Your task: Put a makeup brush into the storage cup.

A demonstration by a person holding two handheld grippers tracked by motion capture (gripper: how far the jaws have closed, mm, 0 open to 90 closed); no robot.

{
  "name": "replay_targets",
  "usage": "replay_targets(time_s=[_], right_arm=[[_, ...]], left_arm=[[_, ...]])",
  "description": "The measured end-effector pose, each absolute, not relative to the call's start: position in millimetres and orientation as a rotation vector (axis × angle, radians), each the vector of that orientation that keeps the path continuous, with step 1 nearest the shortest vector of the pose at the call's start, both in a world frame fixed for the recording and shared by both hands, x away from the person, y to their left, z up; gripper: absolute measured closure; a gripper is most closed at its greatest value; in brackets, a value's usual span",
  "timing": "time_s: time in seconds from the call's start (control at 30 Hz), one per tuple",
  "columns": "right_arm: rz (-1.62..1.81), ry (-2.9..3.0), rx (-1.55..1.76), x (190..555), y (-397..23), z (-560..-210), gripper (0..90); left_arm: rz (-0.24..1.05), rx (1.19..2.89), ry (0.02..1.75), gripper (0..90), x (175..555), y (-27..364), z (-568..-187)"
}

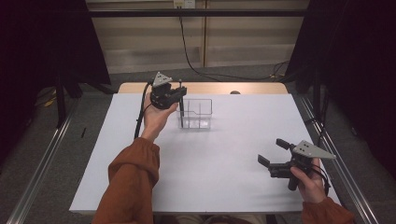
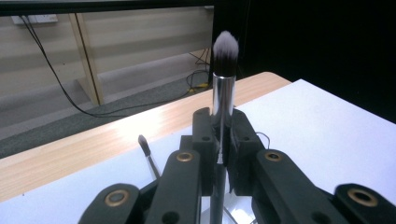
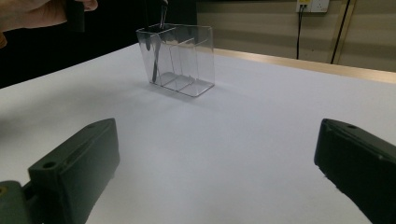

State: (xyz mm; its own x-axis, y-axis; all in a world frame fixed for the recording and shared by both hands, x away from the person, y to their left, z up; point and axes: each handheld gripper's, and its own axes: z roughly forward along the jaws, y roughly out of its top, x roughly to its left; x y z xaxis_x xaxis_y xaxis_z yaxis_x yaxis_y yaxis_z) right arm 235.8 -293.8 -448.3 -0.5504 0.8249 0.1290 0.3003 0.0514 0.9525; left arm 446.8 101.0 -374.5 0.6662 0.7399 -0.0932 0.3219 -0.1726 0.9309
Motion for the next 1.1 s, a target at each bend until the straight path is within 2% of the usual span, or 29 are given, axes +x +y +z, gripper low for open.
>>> replay_targets(time_s=[1.1], right_arm=[[1.51,1.887,1.118,236.5,-293.4,-448.8,0.1]], left_arm=[[0.449,1.786,0.912,83.6,448.8,96.6,-397.3]])
